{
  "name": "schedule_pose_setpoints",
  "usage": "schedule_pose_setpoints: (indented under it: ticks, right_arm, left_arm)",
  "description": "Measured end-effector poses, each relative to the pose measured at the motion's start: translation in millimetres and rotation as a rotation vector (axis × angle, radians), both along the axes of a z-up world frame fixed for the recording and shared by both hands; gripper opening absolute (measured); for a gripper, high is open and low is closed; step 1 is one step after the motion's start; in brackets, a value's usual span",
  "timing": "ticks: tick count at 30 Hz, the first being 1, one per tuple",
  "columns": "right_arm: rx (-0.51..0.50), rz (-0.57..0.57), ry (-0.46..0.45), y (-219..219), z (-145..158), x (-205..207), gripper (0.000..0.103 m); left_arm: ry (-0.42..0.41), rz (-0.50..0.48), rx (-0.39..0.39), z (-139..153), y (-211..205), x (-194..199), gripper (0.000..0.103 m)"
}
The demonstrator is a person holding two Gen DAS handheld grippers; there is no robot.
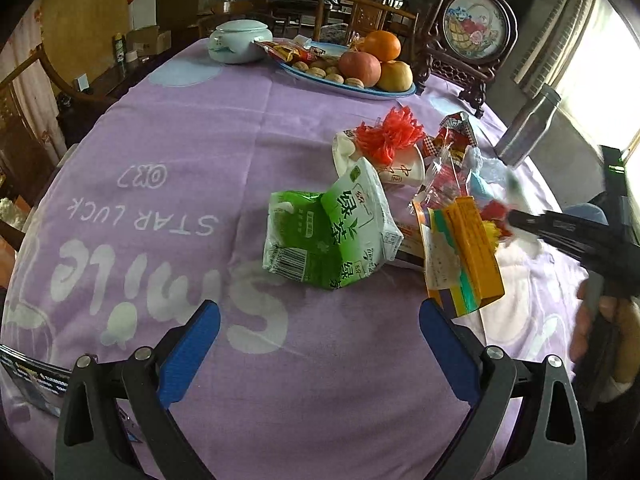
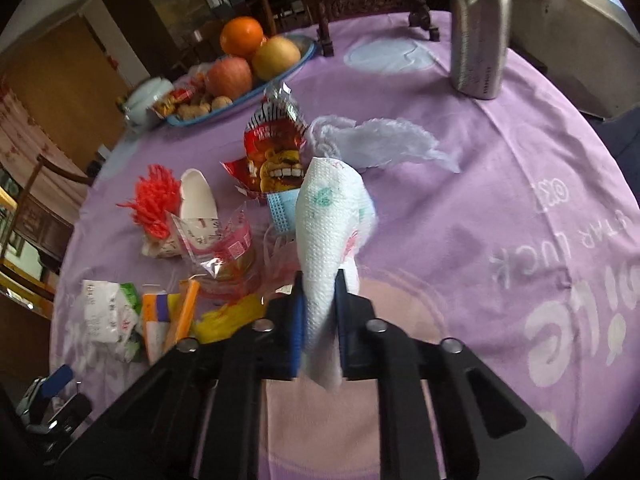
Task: Collect trash
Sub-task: 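Grasp the green-and-white milk carton with the left gripper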
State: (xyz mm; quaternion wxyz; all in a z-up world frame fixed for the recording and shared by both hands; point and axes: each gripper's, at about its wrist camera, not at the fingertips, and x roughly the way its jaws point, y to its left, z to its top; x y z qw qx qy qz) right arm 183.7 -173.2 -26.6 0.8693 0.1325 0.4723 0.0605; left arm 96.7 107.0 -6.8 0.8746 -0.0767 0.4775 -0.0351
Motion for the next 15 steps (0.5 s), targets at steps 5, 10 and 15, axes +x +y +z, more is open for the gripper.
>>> schedule_pose_setpoints:
  ticks: [5,10,15]
  right_arm:
    - [0.016,-0.006,-0.106,-21,26,-37,0.008]
    - [0.052,-0.066,-0.165,-53,36,-68,0.008]
    - [0.072,-0.060,-0.179,-65,36,-92,0.008]
  left_arm:
    - [-0.016,0.000,0.018,6,-9,7,0.097]
    - [-0.027,0.009,0.056,9,-16,22,0.097]
    - [-0.034,-0.027,0.152,1,-28,28,0.097]
